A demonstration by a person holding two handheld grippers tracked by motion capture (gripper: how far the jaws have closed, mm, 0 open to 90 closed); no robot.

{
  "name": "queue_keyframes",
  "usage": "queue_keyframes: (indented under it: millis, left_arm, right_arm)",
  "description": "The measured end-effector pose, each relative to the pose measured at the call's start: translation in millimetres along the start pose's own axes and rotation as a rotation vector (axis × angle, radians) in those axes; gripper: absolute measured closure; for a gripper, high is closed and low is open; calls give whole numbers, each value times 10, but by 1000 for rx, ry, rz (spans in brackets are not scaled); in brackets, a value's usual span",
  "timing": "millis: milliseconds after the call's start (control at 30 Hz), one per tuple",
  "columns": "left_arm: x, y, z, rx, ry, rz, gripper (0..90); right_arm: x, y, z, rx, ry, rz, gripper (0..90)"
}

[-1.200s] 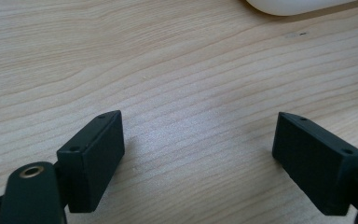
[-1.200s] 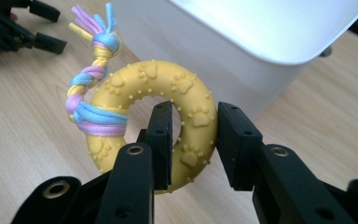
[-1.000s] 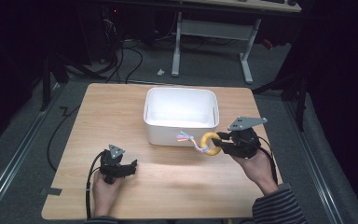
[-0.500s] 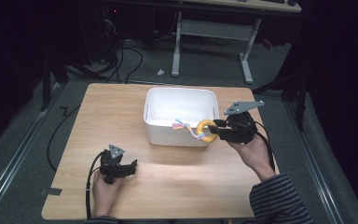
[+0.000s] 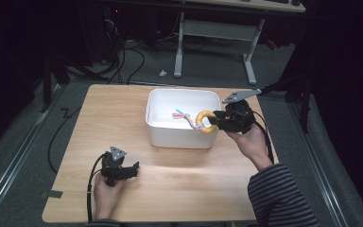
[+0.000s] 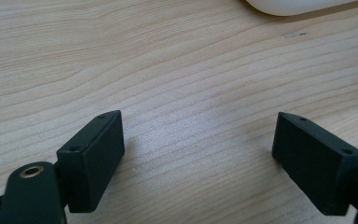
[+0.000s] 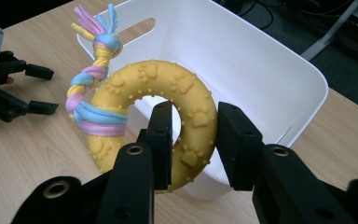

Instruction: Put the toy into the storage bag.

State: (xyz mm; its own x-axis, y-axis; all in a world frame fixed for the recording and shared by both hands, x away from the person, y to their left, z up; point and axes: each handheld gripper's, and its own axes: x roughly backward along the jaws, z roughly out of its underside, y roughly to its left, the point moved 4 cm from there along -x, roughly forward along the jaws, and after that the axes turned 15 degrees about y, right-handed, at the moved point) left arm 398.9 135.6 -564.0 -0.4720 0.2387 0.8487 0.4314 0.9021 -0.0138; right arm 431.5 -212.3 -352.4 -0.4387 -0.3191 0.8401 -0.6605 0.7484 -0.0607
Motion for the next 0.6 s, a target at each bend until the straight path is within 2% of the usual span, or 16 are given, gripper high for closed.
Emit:
queue_keyframes:
  millis: [600]
  left_arm:
    - [1, 0, 1, 0, 0, 0, 171]
  right_arm:
    - [-140, -197, -249, -74, 7, 2, 678]
